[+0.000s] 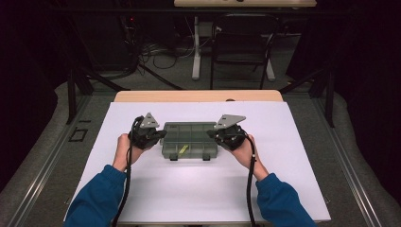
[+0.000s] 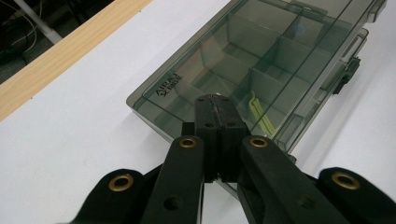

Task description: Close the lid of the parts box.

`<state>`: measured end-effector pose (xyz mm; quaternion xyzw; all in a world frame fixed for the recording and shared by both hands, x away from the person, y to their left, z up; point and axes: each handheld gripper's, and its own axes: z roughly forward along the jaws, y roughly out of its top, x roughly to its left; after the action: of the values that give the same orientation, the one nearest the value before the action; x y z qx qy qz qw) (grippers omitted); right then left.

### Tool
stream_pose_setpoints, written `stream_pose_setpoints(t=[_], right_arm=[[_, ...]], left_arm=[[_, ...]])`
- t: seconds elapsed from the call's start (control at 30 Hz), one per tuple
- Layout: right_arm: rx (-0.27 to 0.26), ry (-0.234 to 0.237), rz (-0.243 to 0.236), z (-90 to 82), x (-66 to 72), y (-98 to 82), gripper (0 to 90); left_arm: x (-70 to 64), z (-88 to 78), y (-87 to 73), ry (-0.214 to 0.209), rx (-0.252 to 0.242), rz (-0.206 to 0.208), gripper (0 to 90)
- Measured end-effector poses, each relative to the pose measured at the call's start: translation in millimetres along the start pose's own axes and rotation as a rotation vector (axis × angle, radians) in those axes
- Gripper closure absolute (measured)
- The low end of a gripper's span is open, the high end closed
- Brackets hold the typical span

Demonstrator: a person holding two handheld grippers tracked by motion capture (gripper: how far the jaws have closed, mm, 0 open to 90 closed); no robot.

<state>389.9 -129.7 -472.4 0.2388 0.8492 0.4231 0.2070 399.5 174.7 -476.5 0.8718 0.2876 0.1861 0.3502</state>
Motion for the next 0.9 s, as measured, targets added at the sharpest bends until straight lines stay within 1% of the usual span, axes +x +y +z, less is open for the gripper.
stream_pose_setpoints(t=[0.07, 0.23, 0.37, 0.63, 0.8, 0.9], right_arm=[[0.007, 0.006, 0.002, 2.8, 2.3, -2.6, 90.0], [0.023, 0.013, 0.003, 8.6, 5.9, -9.6, 90.0], [0.033, 0.03, 0.015, 11.1, 7.7, -14.2, 90.0], [0.062, 0.041, 0.023, 16.3, 9.8, -22.4, 90.0], [0.075, 0.043, 0.024, 18.9, 11.6, -26.1, 90.0], [0.093, 0.046, 0.023, 22.1, 12.2, -29.2, 90.0]], left_arm=[[-1.1, 1.3, -2.4, 0.004, -0.001, -0.003, 89.7], [-3.6, 4.1, -8.7, -0.009, -0.004, -0.015, 89.8], [-5.5, 5.3, -11.3, -0.012, -0.003, -0.013, 89.7], [-9.2, 8.3, -17.8, -0.011, 0.014, 0.006, 89.7], [-10.6, 11.9, -22.4, -0.019, 0.015, 0.006, 89.7], [-11.3, 14.5, -24.4, -0.024, 0.02, 0.004, 89.7]])
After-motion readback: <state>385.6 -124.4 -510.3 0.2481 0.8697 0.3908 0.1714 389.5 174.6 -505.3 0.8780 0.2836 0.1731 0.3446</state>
